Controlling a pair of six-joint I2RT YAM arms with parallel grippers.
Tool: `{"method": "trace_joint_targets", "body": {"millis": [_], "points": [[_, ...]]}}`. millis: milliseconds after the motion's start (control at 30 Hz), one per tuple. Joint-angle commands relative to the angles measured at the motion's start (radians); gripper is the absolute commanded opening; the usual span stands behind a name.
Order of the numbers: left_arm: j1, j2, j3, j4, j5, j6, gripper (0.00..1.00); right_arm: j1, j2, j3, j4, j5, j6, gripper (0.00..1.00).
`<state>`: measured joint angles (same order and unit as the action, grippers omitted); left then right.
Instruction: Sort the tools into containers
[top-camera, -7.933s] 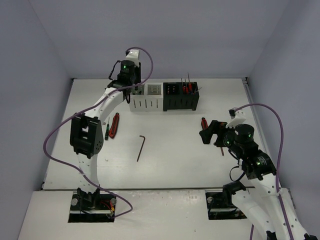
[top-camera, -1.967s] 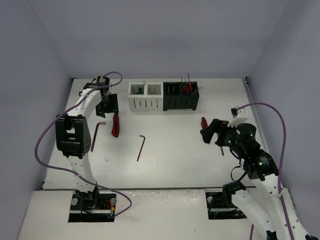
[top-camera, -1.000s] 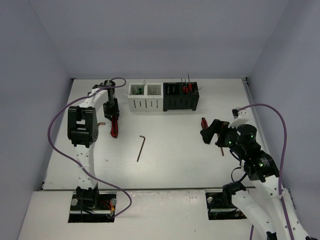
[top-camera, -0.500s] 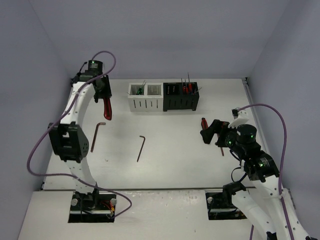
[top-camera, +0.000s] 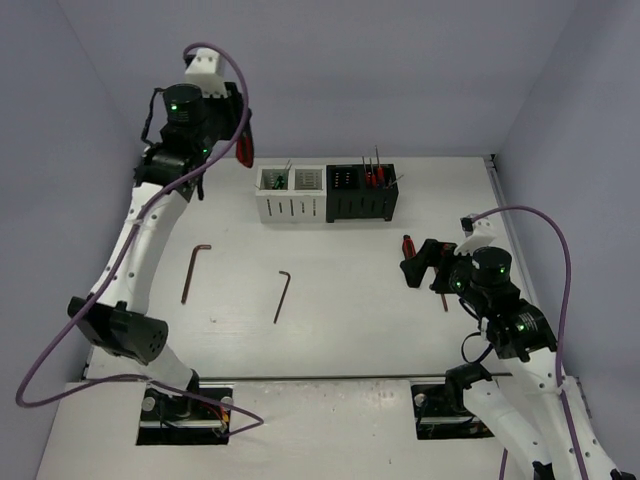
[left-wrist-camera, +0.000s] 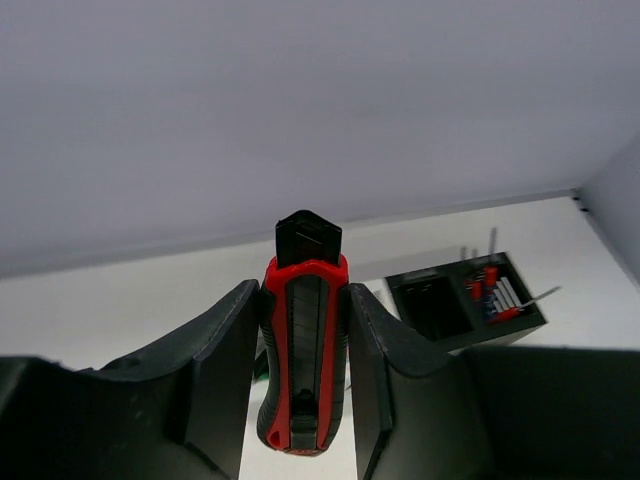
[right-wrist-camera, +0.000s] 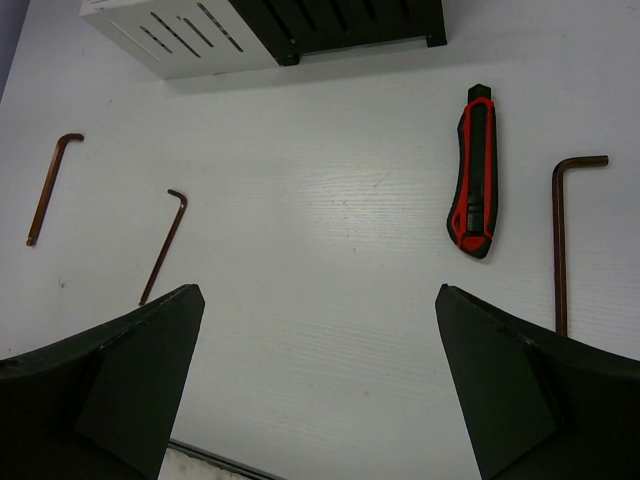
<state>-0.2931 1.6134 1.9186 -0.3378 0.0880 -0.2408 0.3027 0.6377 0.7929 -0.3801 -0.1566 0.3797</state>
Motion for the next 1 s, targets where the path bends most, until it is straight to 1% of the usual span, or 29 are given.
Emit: {"method": "trace_joint_targets", "body": {"millis": [0, 67, 200, 333, 533, 667, 833, 967], "points": [[-0.042, 0.107, 0.013, 0.391, 0.08, 0.023, 0.0, 0.007, 0.024, 0.026, 0.044, -0.001, -0.028, 1.0], [-0.07, 0.155, 0.036, 0.446, 0.108, 0.037, 0.0, 0.007, 0.027, 0.028, 0.043, -0.003, -0.031, 1.0], [-0.12, 0.271, 0.138, 0.463, 0.138, 0.078, 0.0, 0.007, 0.026, 0.029, 0.043, -0.006, -0.031, 1.0], [-0.145, 0.359, 0.192, 0.473, 0.112, 0.097, 0.0, 0.007, 0.024, 0.026, 0.043, -0.013, -0.024, 1.0], [-0.162, 0.466, 0.218, 0.503, 0.089, 0.109, 0.0, 0.007, 0.023, 0.016, 0.042, -0.029, -0.018, 1.0], [-0.165, 0.51, 0.191, 0.524, 0.092, 0.106, 0.0, 0.007, 0.024, 0.017, 0.04, -0.027, -0.018, 1.0], [-0.167, 0.516, 0.103, 0.587, 0.082, 0.137, 0.0, 0.007, 0.031, 0.015, 0.038, -0.027, -0.027, 1.0], [-0.164, 0.521, 0.074, 0.613, 0.085, 0.157, 0.0, 0.007, 0.04, 0.008, 0.038, -0.024, -0.03, 1.0]]}}
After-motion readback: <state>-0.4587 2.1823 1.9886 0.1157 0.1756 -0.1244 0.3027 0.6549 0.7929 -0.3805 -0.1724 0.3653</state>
